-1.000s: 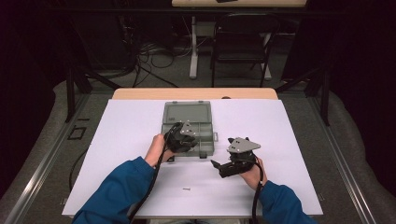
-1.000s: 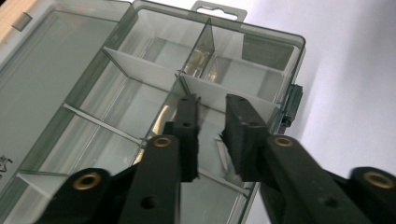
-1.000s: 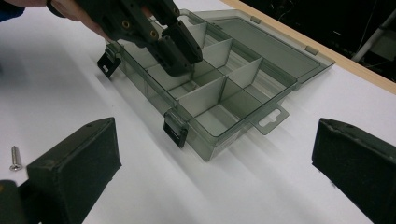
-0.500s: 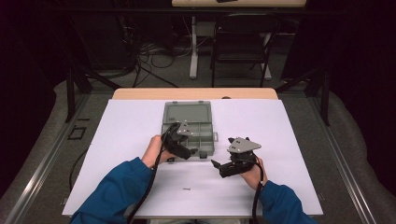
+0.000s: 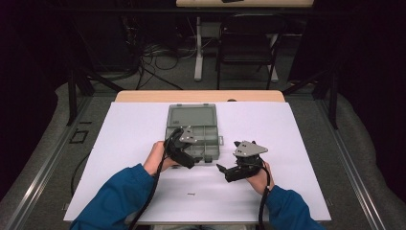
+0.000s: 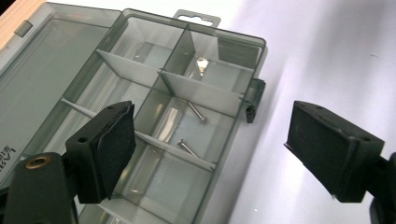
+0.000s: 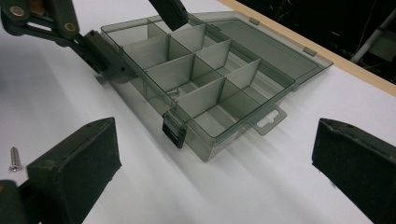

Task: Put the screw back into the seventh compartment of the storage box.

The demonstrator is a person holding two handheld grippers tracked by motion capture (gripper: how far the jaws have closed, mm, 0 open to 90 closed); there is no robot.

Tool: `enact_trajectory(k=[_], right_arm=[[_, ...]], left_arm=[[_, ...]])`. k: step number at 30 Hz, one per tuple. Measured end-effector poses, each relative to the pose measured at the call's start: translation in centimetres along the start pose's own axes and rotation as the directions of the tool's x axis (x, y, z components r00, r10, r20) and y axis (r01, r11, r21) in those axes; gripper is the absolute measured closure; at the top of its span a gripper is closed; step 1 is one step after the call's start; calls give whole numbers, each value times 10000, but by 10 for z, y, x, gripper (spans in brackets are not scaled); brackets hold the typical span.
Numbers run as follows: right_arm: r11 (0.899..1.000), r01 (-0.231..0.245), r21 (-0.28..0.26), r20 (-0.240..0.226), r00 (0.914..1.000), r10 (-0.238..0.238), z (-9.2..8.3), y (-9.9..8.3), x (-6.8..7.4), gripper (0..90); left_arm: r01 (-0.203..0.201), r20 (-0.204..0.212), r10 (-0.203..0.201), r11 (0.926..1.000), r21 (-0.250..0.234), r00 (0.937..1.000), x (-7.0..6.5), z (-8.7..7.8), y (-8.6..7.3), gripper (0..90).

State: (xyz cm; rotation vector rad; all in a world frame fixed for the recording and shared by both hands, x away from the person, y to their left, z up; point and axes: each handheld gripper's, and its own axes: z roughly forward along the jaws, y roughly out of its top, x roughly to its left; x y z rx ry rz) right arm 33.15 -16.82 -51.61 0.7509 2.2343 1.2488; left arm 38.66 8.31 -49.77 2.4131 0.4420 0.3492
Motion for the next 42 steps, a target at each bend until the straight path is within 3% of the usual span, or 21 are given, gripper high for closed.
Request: enact_trajectory(k=[16, 22, 42], right_arm=[[10000, -9, -20, -10, 10000, 9, 0, 0, 0, 0], [10000, -29, -29, 6, 10000, 29, -1, 0, 0, 0], [10000, -11, 22, 29, 10000, 11, -1, 1, 1, 0]], left_arm=[[-58, 253, 61, 9999, -112, 9997, -14, -14, -8, 61], [-269, 457, 269, 9996, 10, 9986, -25, -17, -15, 49], [-735, 835, 713, 9970, 237, 9940, -38, -22, -26, 0]])
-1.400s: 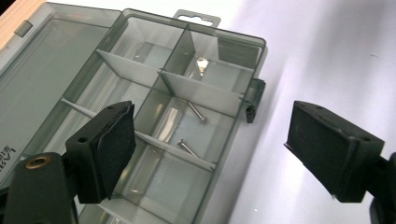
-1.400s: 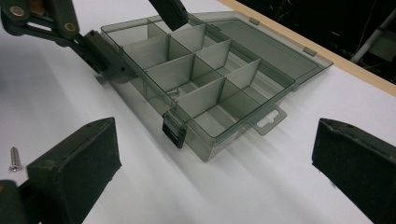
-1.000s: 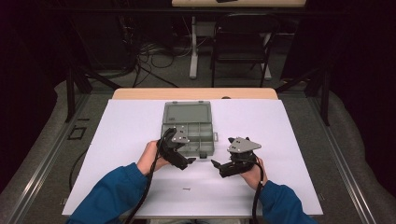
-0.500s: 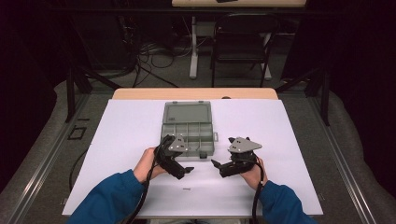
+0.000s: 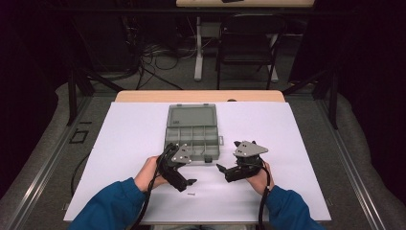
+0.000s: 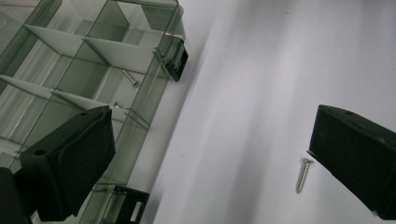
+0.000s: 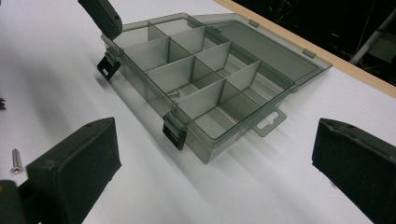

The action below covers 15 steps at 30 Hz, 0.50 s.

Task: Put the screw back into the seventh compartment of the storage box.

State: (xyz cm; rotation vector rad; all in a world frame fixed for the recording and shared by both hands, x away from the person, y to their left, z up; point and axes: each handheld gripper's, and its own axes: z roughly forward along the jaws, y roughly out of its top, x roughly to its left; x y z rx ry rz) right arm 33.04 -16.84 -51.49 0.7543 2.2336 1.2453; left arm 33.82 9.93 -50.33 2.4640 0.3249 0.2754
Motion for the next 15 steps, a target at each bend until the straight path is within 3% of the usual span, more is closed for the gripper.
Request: enact_trajectory(k=[4, 8, 9, 15], right_arm=[[10000, -2, -40, -17, 10000, 2, 0, 0, 0, 0], [10000, 15, -29, -27, 10000, -15, 0, 0, 0, 0], [10000, 50, -33, -20, 10000, -50, 0, 0, 0, 0], [10000, 29, -25, -19, 10000, -29, 0, 0, 0, 0]], left_arm=[[-90, 9, 90, 10000, 3, 10000, -3, 1, -2, 0], [-220, 163, 217, 9996, 153, 9996, -6, 3, -4, 0], [-412, 303, 399, 9982, 425, 9987, -10, 6, -4, 1], [-626, 554, 595, 9965, 553, 9967, -18, 15, -6, 3]])
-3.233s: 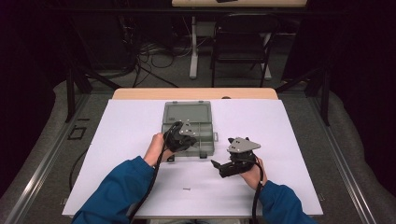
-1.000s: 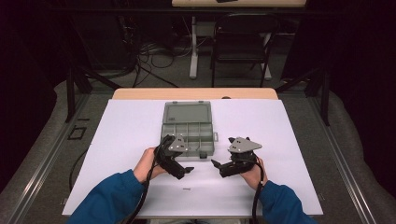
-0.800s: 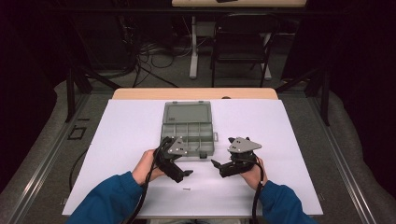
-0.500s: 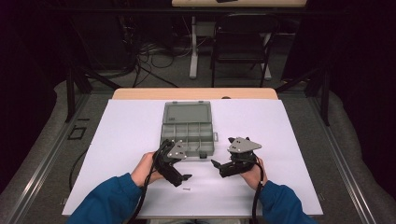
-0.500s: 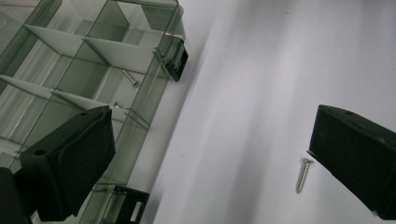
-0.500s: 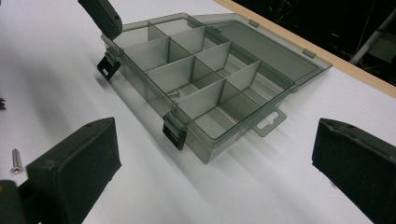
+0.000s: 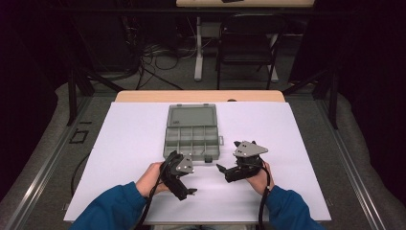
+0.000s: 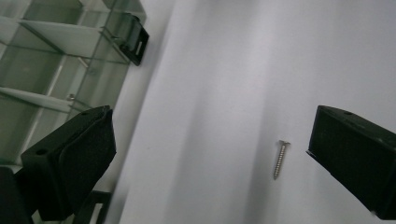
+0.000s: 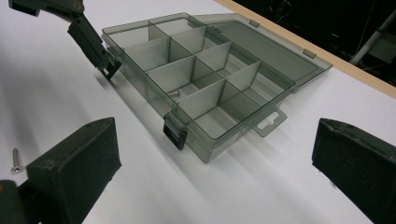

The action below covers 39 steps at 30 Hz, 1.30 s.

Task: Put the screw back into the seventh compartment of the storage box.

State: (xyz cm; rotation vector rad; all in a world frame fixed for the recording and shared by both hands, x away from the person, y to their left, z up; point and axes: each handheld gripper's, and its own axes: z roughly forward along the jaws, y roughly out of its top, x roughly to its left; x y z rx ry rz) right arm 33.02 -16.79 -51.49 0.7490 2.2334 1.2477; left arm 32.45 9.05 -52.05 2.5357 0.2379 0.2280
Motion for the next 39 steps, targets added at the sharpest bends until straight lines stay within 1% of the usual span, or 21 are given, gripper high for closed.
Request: enact_trajectory(k=[1, 2, 6, 8, 11, 12, 13, 14, 19, 22, 23, 24, 25, 27, 33, 34, 35, 36, 37, 38, 39], right_arm=[[10000, 16, 30, 10, 10000, -16, 0, 0, 0, 0], [10000, 21, 27, 20, 10000, -21, 0, 0, 0, 0], [10000, -2, -1, -11, 10000, 2, 0, 0, 0, 0], [10000, 17, 1, -16, 10000, -17, 0, 0, 0, 0], [10000, 12, 31, 9, 10000, -12, 0, 0, 0, 0], [10000, -8, -32, -32, 10000, 8, 1, 0, 0, 0], [10000, -17, -26, -35, 10000, 17, 1, 0, 0, 0], [10000, -22, -21, -54, 10000, 22, 1, 0, 0, 0], [10000, -7, -31, -33, 10000, 7, 1, 0, 0, 0], [10000, -7, -31, -30, 10000, 7, 1, 0, 0, 0], [10000, 16, 3, -18, 10000, -16, 1, 0, 0, 0], [10000, 15, 10, -12, 10000, -15, 1, 0, 0, 0], [10000, 7, 17, -9, 10000, -7, 1, 0, 0, 0], [10000, 15, 1, -8, 10000, -15, 1, 0, 0, 0], [10000, 16, -29, -48, 10000, -16, 2, 0, 0, 0], [10000, 22, 9, -27, 10000, -22, 1, 0, 0, 0], [10000, 22, 9, -27, 10000, -22, 1, 0, 0, 0], [10000, 22, -18, -28, 10000, -22, 1, 0, 0, 0], [10000, 22, -17, -43, 10000, -22, 2, 0, 0, 0], [10000, 21, 17, -34, 10000, -21, 2, 0, 0, 0], [10000, 13, 10, -47, 10000, -13, 2, -1, 1, 0]], left_arm=[[-79, 123, 77, 9999, 153, 9999, 1, 0, 0, 3], [38, 79, -38, 10000, 53, 10000, 0, 1, 0, 3], [21, 301, -28, 9997, 236, 9995, -1, 3, -2, 1], [1, 265, -8, 9996, 265, 9996, -1, 4, -2, 1], [36, 417, -50, 9995, 328, 9991, -2, 6, -3, 1], [-2, 543, -21, 9991, 428, 9985, -3, 8, -3, 1], [-2, 543, -21, 9991, 428, 9985, -3, 8, -3, 2], [-52, 711, 11, 9983, 577, 9975, -4, 11, -3, 6], [-160, 900, 86, 9965, 821, 9959, -6, 16, -4, 27], [-242, 980, 151, 9955, 915, 9951, -7, 16, -4, 83], [-369, 1006, 273, 9948, 950, 9946, -8, 16, -4, 108], [-398, 1094, 293, 9947, 953, 9936, -8, 16, -4, 147], [-442, 1111, 335, 9945, 950, 9932, -9, 16, -4, 154], [-482, 1067, 377, 9940, 979, 9936, -9, 16, -4, 219], [-666, 1242, 533, 9922, 1053, 9908, -11, 17, -5, 377], [-695, 1268, 562, 9922, 1034, 9903, -11, 17, -6, 400], [-756, 1338, 619, 9922, 996, 9891, -11, 17, -6, 400], [-785, 1397, 647, 9923, 956, 9881, -11, 17, -6, 445], [-797, 1471, 653, 9924, 941, 9870, -11, 17, -6, 518], [-849, 1688, 686, 9922, 913, 9833, -11, 17, -6, 552], [-849, 1688, 686, 9922, 913, 9833, -11, 17, -6, 586]])
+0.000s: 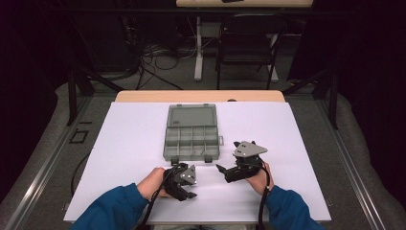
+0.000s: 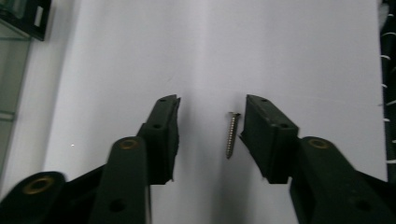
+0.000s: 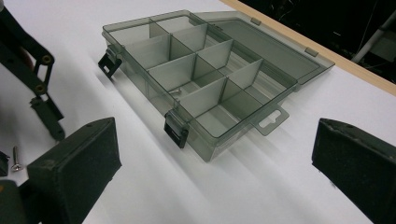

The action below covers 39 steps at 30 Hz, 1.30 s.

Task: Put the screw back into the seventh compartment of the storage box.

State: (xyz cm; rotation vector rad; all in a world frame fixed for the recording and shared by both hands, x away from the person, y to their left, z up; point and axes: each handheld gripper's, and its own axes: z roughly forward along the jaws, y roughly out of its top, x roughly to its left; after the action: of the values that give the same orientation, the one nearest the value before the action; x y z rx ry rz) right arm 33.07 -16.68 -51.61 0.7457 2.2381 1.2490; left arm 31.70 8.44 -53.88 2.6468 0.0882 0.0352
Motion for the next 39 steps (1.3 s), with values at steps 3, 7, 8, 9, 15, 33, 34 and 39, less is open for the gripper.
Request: enact_trajectory(k=[3, 7, 8, 9, 15, 33, 34, 39], right_arm=[[10000, 10, 13, -11, 10000, -10, 0, 0, 0, 0], [10000, 9, 11, -2, 10000, -9, 0, 0, 0, 0], [10000, 15, 2, -3, 10000, -15, 0, 0, 0, 0], [10000, 18, -20, -9, 10000, -18, 0, 0, 0, 0], [10000, 25, -27, 7, 10000, -25, 0, 0, 0, 0], [10000, 23, -13, 70, 10000, -23, -1, 0, 0, 0], [10000, 26, -7, 58, 10000, -25, -1, 0, 0, 0], [10000, 25, -6, 57, 10000, -25, -1, 0, 0, 0]], left_arm=[[-101, 320, 101, 9999, -4, 9994, 0, -1, 0, 670], [-115, 362, 114, 9999, 23, 9993, 1, -1, -1, 768], [-118, 387, 118, 9999, 6, 9992, 1, -1, -1, 768], [-103, 419, 102, 9999, 15, 9991, 1, -1, -2, 808], [-110, 451, 105, 9999, 89, 9989, 0, -2, -2, 865], [-214, 387, 213, 9998, 33, 9990, -1, -3, -1, 867], [-193, 353, 193, 9998, -9, 9992, -1, -3, -1, 866], [-118, 503, 118, 9999, -8, 9987, 1, -5, -1, 866]])
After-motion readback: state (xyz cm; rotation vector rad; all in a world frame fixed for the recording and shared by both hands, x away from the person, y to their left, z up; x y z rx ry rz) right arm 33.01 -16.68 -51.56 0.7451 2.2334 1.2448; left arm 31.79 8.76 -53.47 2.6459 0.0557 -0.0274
